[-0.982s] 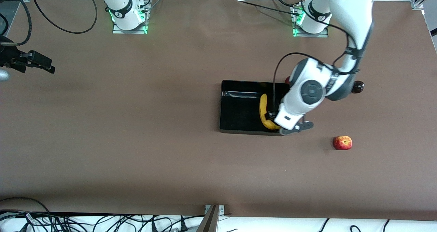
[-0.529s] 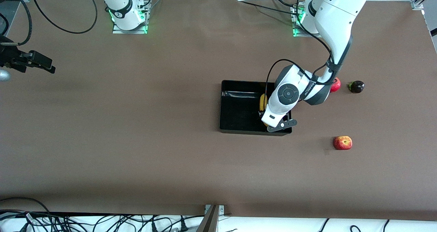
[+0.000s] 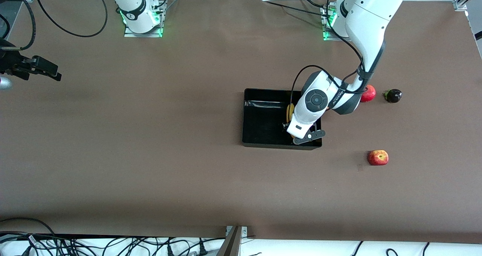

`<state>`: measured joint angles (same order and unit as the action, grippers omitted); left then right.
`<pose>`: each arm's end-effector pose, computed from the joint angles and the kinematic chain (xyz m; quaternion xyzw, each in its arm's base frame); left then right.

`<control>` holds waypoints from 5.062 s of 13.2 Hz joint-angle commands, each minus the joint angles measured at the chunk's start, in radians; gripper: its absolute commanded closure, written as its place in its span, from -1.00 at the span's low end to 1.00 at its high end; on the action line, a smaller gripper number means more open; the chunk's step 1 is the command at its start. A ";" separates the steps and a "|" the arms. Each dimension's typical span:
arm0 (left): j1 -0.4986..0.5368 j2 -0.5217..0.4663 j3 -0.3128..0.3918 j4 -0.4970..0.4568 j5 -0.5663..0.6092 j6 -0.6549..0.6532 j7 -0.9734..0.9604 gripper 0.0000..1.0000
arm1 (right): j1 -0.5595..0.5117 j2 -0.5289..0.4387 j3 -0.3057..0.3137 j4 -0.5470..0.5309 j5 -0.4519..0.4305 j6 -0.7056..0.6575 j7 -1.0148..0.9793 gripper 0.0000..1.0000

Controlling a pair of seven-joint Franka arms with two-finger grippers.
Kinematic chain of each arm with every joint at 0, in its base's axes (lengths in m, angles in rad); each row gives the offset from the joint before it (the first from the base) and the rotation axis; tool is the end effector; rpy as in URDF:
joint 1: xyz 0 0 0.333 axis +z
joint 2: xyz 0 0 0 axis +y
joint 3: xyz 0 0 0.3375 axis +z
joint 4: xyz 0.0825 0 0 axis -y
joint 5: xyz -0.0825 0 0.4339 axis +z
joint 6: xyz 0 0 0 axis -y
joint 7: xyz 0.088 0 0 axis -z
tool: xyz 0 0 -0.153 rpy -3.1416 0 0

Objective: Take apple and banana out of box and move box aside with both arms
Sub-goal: 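Reach into the tray and grasp the yellow banana with the left gripper, then carry the banana with the left gripper while the right gripper nears the tray, then lower the banana beside the apple while the right gripper grips the tray rim, then drag the black tray toward the right arm while the left gripper withdraws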

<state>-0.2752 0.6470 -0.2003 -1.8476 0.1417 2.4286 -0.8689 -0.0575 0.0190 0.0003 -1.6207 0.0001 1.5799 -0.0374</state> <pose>0.6040 -0.3063 0.1054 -0.9868 -0.1593 0.0289 0.0029 0.6052 -0.0346 0.5633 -0.9995 0.0099 0.0299 0.0015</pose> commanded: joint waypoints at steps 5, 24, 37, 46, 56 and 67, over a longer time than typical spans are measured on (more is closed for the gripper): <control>0.024 -0.007 -0.037 -0.010 0.082 0.004 -0.085 1.00 | 0.005 -0.004 0.000 0.004 0.003 -0.021 0.011 -1.00; 0.447 -0.028 0.160 0.347 0.029 -0.463 1.091 1.00 | 0.233 0.172 0.024 0.102 0.047 -0.071 0.031 -1.00; 0.465 0.217 0.196 0.344 0.081 -0.056 1.111 0.84 | 0.782 0.608 0.030 0.185 0.103 0.500 0.824 -1.00; 0.461 0.078 0.196 0.312 0.084 -0.180 1.100 -1.00 | 0.823 0.736 0.030 0.180 0.104 0.724 0.809 0.91; 0.329 -0.467 0.194 0.315 -0.120 -0.770 1.033 -1.00 | 0.690 0.512 -0.051 0.142 0.107 0.395 0.656 1.00; 0.218 -0.725 0.177 0.308 -0.145 -0.979 1.013 -1.00 | 0.259 0.288 -0.221 -0.180 0.154 0.315 -0.011 1.00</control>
<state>-0.0512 -0.0403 -0.0277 -1.5043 0.0156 1.4528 0.1578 0.2142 0.3564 -0.1778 -1.7112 0.0968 1.8835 0.0479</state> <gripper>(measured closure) 0.000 0.943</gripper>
